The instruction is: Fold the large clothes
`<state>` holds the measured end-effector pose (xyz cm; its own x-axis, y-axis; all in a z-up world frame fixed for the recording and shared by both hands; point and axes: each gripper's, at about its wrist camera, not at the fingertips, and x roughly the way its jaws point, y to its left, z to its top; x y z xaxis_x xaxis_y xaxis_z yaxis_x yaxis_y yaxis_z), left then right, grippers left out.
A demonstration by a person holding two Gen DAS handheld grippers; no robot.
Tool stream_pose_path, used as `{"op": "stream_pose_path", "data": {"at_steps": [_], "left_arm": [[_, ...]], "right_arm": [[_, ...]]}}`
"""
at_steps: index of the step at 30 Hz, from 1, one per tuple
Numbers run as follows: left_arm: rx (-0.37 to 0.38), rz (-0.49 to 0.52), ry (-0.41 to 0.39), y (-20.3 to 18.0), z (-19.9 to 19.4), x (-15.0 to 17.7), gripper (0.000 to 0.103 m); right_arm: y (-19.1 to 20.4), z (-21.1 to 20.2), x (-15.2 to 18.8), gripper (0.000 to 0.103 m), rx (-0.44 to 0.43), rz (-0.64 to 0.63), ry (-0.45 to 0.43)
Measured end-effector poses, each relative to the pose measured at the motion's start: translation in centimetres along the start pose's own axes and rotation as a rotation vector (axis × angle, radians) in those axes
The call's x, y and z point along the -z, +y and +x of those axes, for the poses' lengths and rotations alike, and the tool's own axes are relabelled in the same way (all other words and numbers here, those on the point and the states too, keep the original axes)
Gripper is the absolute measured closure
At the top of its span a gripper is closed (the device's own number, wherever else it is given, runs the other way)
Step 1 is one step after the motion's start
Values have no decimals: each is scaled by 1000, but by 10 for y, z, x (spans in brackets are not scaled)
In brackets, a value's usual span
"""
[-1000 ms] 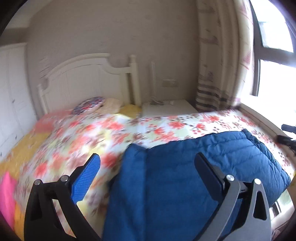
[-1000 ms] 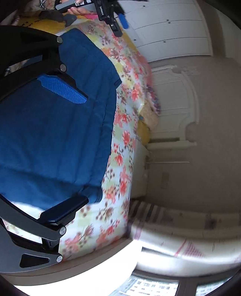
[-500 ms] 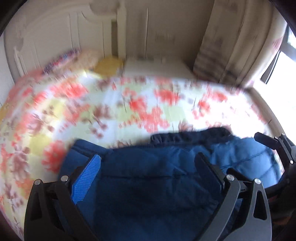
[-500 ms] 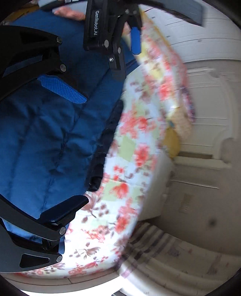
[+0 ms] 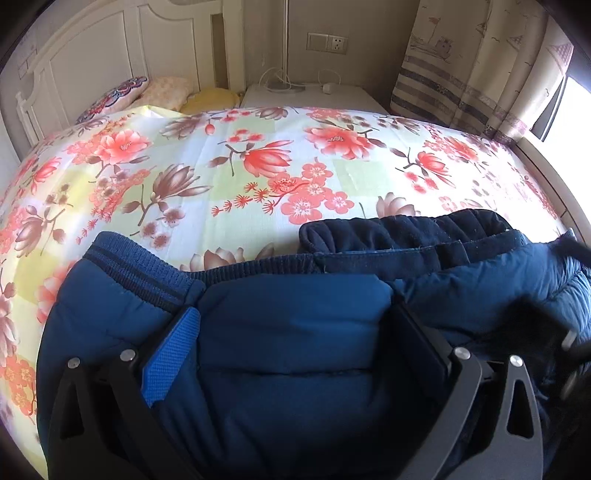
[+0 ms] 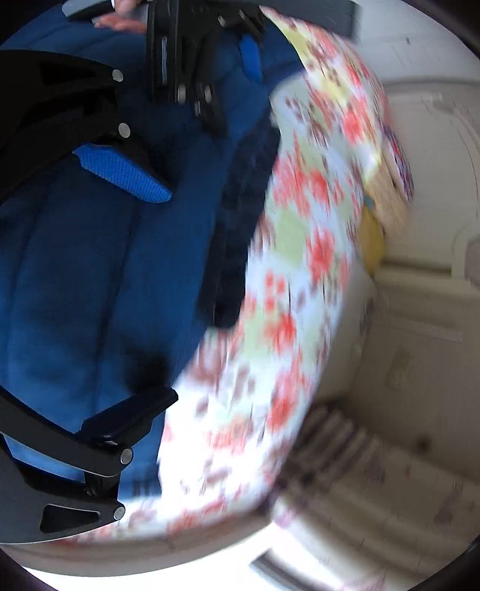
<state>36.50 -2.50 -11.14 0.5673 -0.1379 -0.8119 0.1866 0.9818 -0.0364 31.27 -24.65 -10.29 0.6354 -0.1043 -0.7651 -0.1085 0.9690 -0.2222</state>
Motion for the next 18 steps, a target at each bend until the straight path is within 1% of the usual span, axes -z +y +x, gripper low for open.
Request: {"op": "stream_pose_path", "data": {"at_steps": [1, 2, 4, 6, 8, 10, 11, 12, 13, 14, 15, 16, 17, 18], "left_arm": [[2, -1, -2, 0, 0, 0, 2], [4, -2, -2, 1, 0, 0, 2], [14, -8, -5, 1, -1, 1, 2], [25, -17, -8, 3, -2, 1, 2], [34, -27, -4, 5, -3, 0, 2], [34, -45, 7, 7, -6, -3, 2], [36, -58, 10, 7, -9, -4, 4], [62, -93, 2, 7, -19, -7, 8], [95, -109, -14, 6, -26, -8, 8], [142, -115, -47, -2, -39, -11, 8], [154, -100, -66, -10, -46, -13, 7], [155, -40, -82, -30, -53, -16, 6], [148, 11, -82, -44, -53, -16, 6], [120, 88, -69, -64, -47, -14, 6]], "right_arm": [[-11, 0, 2, 8, 12, 21, 5], [-31, 1, 7, 7, 21, 65, 16], [-62, 6, 16, 7, 17, 145, 32], [-93, 15, 31, 7, -32, 254, 37], [-111, 27, 39, 6, -122, 341, 58], [-108, 29, 38, 6, -100, 320, 63], [-102, 30, 37, 6, -66, 290, 64], [-100, 30, 37, 6, -53, 280, 65], [-99, 30, 38, 6, -53, 281, 64], [-101, 31, 39, 6, -59, 286, 63], [-102, 31, 39, 6, -64, 291, 61], [-102, 30, 40, 6, -64, 291, 60], [-102, 30, 39, 6, -62, 289, 60], [-101, 30, 40, 6, -60, 288, 59]]}}
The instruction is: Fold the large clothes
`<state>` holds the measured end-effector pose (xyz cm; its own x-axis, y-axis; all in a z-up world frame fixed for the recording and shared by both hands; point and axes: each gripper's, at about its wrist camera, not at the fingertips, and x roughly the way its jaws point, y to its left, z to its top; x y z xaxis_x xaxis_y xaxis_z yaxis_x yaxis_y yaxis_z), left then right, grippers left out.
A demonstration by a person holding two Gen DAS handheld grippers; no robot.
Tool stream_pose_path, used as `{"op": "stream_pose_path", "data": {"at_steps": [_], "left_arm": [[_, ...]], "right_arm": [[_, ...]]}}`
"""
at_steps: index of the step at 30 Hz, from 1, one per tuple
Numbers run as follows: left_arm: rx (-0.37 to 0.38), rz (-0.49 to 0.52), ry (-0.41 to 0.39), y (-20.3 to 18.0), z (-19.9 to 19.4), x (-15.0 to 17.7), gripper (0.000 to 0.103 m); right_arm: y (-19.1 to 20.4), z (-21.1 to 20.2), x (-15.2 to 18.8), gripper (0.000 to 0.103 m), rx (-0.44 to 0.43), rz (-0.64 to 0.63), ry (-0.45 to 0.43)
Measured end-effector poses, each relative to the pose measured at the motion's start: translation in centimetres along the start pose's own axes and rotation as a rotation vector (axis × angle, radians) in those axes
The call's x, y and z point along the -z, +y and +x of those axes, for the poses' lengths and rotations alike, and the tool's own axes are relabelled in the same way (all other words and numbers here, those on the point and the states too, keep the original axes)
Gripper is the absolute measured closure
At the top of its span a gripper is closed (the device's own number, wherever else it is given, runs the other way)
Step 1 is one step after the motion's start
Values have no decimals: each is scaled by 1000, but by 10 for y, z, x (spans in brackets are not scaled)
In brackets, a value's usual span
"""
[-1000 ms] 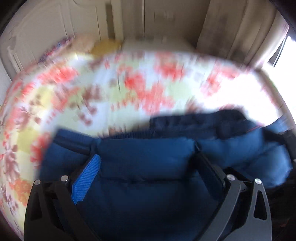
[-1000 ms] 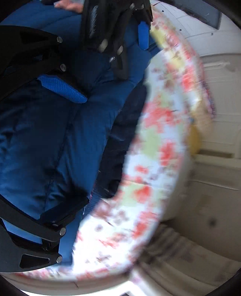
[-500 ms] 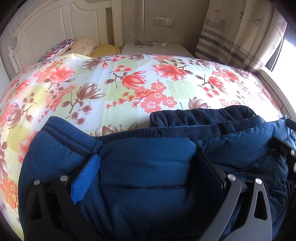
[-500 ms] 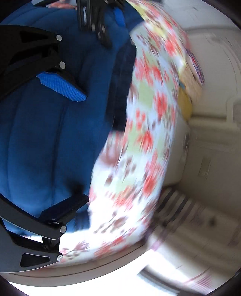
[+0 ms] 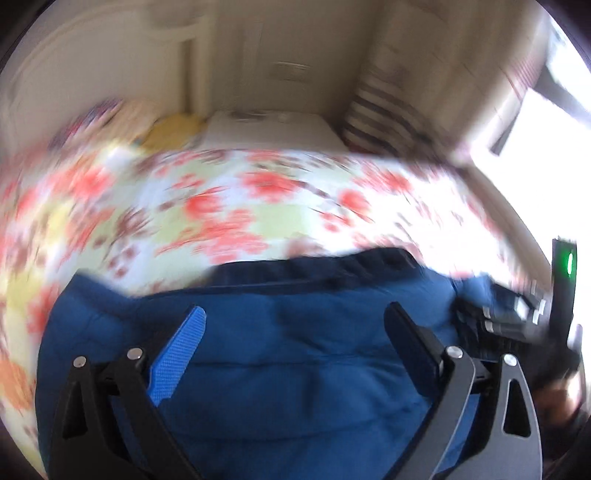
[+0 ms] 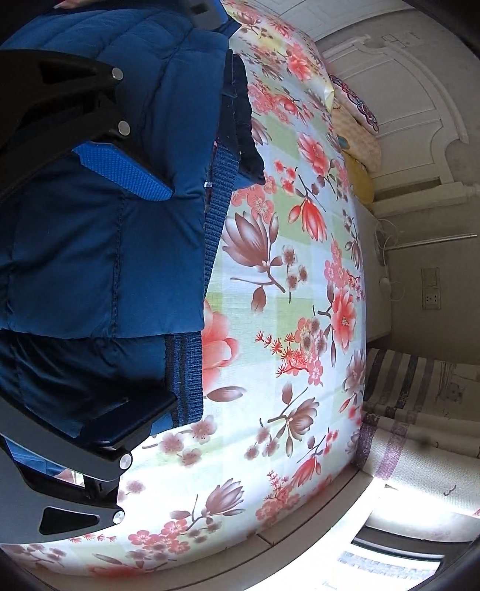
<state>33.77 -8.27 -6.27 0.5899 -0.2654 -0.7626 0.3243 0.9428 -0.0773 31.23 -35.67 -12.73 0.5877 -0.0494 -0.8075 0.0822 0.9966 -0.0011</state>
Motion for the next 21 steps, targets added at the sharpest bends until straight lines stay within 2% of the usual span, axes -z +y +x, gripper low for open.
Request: {"op": "stream_pose_path", "data": {"at_steps": [1, 2, 3, 6, 7, 8, 9, 11, 13, 14, 16, 17, 18, 21], "left_arm": [[-32, 45, 24, -11, 10, 3, 6], [-82, 94, 81, -22, 31, 10, 3], [-89, 96, 82, -23, 39, 13, 2], [-29, 65, 76, -13, 35, 12, 2], [-27, 80, 76, -11, 33, 13, 2], [-55, 95, 66, -4, 26, 12, 4], [-95, 79, 48, 8, 19, 11, 4], [-143, -22, 20, 48, 5, 12, 4], [-176, -164, 49, 101, 4, 20, 6], [-142, -220, 70, 122, 7, 26, 6], [-3, -328, 66, 151, 9, 37, 7], [15, -341, 42, 154, 7, 39, 6], [-1, -324, 38, 150, 8, 39, 5], [-92, -238, 55, 132, 16, 36, 2]], "right_arm": [[0, 0, 0, 6, 0, 0, 0], [0, 0, 0, 6, -2, 2, 0], [-1, 0, 0, 6, -5, 7, -2], [0, 0, 0, 6, -3, 6, -1], [0, 0, 0, 6, -2, 5, -1], [0, 0, 1, 6, -3, 5, -1], [0, 0, 1, 6, -6, 7, -2], [-1, -1, 1, 6, -11, 11, -4], [-1, -1, 1, 5, -13, 12, -4], [-1, -1, 1, 5, -14, 13, -4], [-1, -1, 1, 5, -18, 16, -4], [0, -2, 1, 5, -16, 14, -5], [0, -2, 2, 5, -10, 11, -7], [3, -4, 0, 5, 10, -4, -13]]}}
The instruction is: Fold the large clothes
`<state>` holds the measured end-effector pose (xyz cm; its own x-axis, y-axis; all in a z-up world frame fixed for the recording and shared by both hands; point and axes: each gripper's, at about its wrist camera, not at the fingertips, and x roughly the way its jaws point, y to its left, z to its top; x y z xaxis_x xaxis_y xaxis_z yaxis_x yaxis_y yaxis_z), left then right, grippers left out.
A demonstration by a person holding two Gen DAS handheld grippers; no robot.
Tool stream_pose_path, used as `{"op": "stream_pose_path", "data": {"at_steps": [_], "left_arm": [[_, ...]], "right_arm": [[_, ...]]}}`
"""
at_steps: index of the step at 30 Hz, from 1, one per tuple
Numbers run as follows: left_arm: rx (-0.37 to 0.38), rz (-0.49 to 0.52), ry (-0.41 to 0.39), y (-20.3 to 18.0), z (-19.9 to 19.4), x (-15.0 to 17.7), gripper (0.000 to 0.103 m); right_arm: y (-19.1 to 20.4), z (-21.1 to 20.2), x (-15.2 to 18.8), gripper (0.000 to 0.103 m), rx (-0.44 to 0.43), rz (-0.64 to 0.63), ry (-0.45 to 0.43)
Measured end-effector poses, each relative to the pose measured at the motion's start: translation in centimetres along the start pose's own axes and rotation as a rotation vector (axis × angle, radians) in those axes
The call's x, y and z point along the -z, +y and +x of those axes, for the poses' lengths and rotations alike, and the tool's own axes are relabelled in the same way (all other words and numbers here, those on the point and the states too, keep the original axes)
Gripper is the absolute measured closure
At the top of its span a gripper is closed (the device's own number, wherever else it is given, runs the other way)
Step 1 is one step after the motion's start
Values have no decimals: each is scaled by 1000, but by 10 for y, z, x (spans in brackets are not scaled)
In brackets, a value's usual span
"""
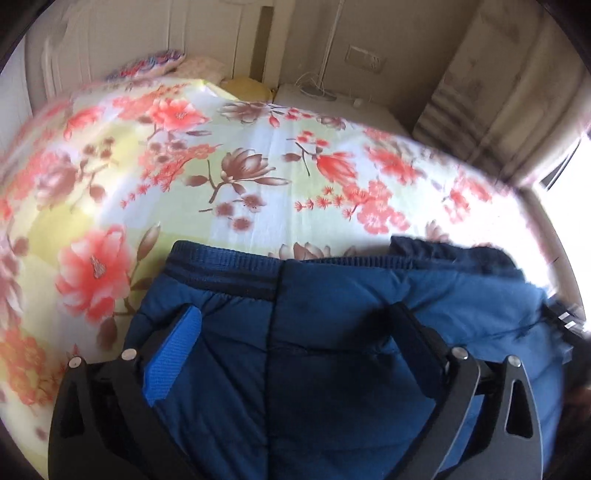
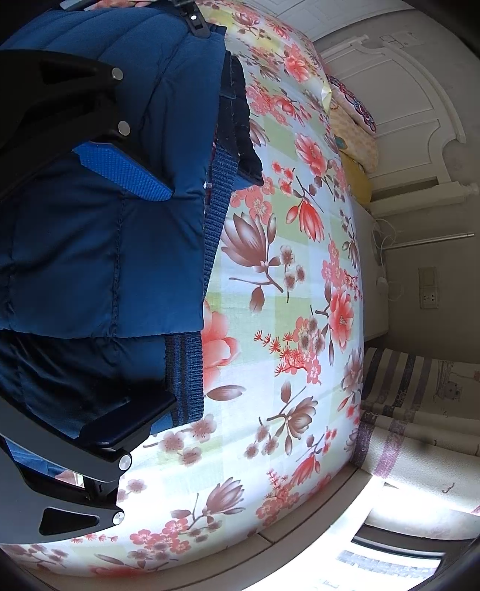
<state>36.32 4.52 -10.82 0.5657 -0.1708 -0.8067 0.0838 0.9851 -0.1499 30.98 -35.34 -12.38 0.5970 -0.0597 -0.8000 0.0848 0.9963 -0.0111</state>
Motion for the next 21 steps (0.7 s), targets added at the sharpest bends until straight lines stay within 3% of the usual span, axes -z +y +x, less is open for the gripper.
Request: {"op": "stream_pose_path", "data": {"at_steps": [2, 4, 7, 10, 12, 13, 16, 21], "left_arm": [[-13, 9, -2, -1, 2, -1, 2], [-3, 2, -7, 1, 2, -1, 2], [-17, 12, -7, -1, 2, 2, 2], [-12, 8, -8, -1, 1, 3, 2], [-8, 4, -9, -1, 0, 3, 2], [-5, 3, -9, -1, 1, 3, 2], [3, -3, -9, 0, 1, 3, 2], [8, -5, -11, 3, 0, 3, 2]], "right_arm": [[3, -8, -2, 5, 42, -18, -20], [23, -37, 0, 5, 106, -67, -112], [67, -74, 5, 5, 31, -178, -202], [143, -80, 21, 5, -102, -412, -156], [174, -62, 36, 5, -116, -505, -89], [188, -44, 46, 5, -76, -567, -50], [175, -38, 41, 5, -122, -499, -36], [105, -49, 32, 5, 14, -340, -78]]}}
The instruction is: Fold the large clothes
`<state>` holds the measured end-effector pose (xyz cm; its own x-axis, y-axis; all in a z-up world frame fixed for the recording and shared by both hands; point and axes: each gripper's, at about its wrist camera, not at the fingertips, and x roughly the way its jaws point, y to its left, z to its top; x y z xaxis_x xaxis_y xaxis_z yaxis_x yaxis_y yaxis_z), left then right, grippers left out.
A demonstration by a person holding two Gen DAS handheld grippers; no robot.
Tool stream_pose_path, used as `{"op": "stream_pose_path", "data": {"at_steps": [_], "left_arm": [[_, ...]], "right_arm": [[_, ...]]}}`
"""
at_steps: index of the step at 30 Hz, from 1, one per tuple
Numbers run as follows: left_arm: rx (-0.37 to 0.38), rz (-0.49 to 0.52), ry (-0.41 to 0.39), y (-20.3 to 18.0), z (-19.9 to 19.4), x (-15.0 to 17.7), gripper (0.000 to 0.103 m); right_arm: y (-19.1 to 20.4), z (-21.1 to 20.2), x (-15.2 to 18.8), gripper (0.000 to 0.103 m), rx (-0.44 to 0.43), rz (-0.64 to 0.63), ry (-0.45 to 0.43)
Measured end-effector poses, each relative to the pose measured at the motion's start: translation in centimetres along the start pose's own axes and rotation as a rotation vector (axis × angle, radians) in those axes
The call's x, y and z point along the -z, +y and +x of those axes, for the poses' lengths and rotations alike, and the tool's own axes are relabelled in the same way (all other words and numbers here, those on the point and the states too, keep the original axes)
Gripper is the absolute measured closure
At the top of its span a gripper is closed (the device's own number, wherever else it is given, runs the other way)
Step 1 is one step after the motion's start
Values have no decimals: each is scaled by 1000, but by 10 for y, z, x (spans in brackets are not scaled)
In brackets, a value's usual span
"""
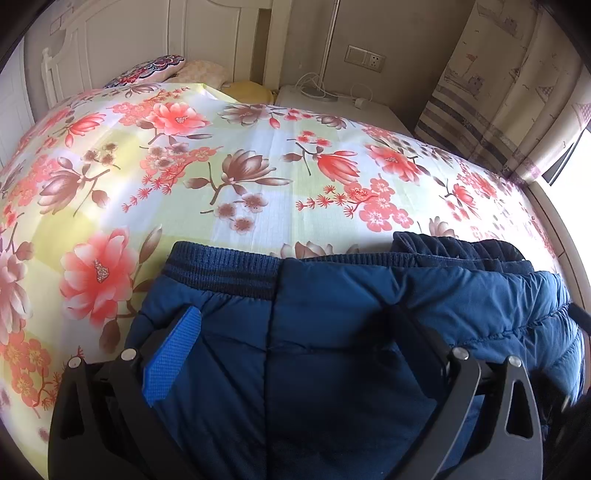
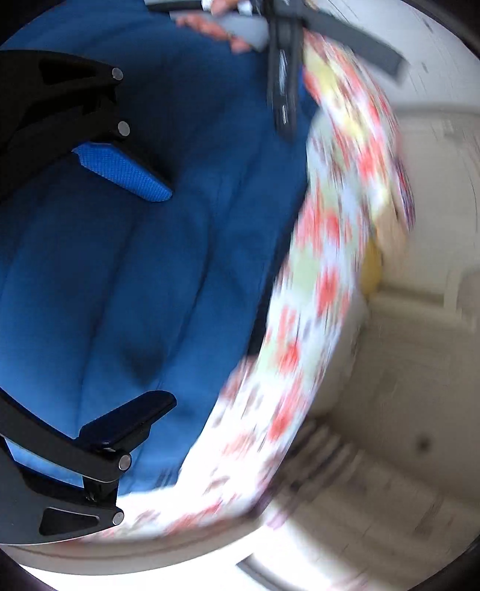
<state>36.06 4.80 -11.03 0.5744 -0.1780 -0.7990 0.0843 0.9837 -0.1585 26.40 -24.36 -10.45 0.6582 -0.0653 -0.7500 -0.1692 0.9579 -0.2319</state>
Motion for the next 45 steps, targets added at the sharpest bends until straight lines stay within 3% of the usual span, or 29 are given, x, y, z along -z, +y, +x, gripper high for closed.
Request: {"op": "stream_pose_path", "data": {"at_steps": [4, 8, 12, 15, 17, 19, 24, 26, 28, 29, 32, 36, 43, 45], "left_arm": [[0, -1, -1, 0, 0, 0, 2], [1, 0, 0, 0, 0, 0, 2], [3, 0, 4, 1, 0, 0, 2], [5, -7, 11, 0, -2, 0, 2], [-40, -14, 12, -3, -13, 2, 3], [-2, -36, -41, -7, -38, 9, 3], [79, 74, -183, -56, -98, 41, 2], [77, 136, -173, -77, -99, 58, 2], [29, 187, -109, -89, -77, 71, 2], [-7, 212, -67, -93, -59, 80, 2], [-17, 221, -106, -94, -54, 89, 2], [-25, 232, -97, -92, -60, 92, 2], [-112, 115, -157, -22, -88, 106, 2], [-96, 101, -165, -12, -89, 109, 2]], "right_arm": [[-76, 2, 32, 5, 31, 208, 29], [-120, 14, 57, 5, -105, 375, 39], [-109, 18, 53, 5, -58, 329, 52], [-109, 15, 52, 5, -69, 344, 44], [-108, -4, 51, 5, -22, 334, -1], [-97, -27, 48, 5, -35, 293, -70], [-32, -65, 32, 5, -107, 79, -143], [-3, -62, 34, 5, -127, -18, -114], [26, -35, 41, 5, -110, -121, -31], [30, -30, 45, 5, -113, -119, -39], [15, -22, 46, 4, -188, -41, -34], [11, -23, 47, 5, -167, -43, -32], [-44, -40, 68, 5, -101, 112, -61], [-66, -34, 76, 5, -107, 200, -50]]}}
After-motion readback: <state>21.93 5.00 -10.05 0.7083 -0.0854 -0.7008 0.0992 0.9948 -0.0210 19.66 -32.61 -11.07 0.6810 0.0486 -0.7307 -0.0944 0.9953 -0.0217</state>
